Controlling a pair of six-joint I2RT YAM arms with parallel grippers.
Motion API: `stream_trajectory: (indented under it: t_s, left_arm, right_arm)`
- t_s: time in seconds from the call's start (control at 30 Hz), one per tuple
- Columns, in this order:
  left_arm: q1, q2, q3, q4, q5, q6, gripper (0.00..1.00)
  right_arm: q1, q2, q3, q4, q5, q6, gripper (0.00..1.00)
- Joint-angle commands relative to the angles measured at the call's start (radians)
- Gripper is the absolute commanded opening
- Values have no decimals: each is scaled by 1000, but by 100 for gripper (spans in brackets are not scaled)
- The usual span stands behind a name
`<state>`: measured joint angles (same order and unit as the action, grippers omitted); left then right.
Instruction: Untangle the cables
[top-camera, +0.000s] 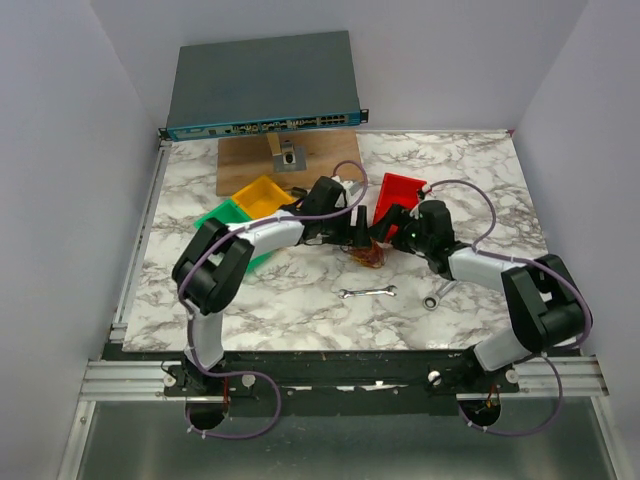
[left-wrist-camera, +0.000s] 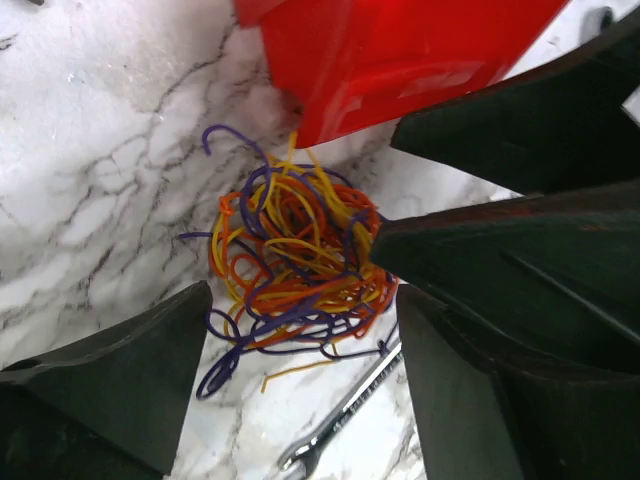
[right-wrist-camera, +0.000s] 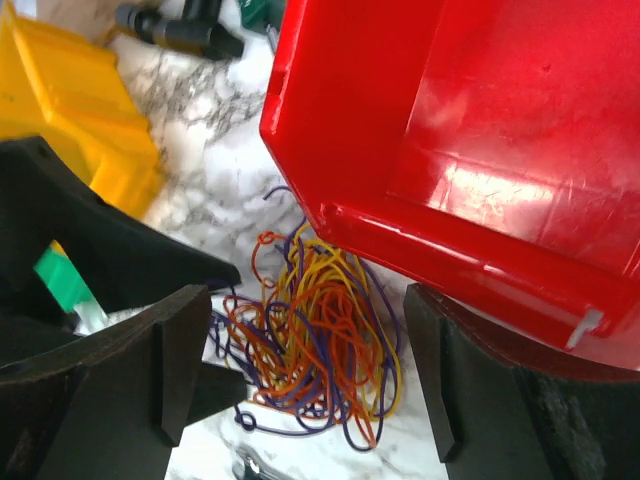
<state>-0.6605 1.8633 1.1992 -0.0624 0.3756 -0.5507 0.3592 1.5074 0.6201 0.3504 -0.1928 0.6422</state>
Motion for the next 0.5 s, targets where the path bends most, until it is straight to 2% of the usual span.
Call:
stream_trajectory:
  t_s: [0.0, 0.03, 0.07, 0.1, 0.13, 0.27, 0.47]
  left_arm:
    - [-1, 141, 138, -139, 20, -64, 69]
    - [-1, 162, 158, -152, 22, -66, 59]
    - [1, 174, 166, -157, 23, -67, 40]
    - [7, 179, 167, -160, 20, -67, 14]
    - [12, 174, 160, -160, 20, -63, 0]
    - [41, 89, 62, -140, -45, -44, 0]
    - [66, -39, -75, -109, -85, -11, 0]
  right_arm:
    - [-12, 94, 58, -3, 49, 146, 88]
    - [-14, 121, 73, -4, 55, 170, 88]
    - [-17, 141, 87, -14, 70, 189, 89]
    - [-22, 162, 104, -28, 100, 210, 89]
    - [-28, 177, 123, -57, 139, 226, 89]
    - [-59, 193, 151, -127, 294, 247, 88]
    - [-83, 153, 170, -165, 424, 204, 86]
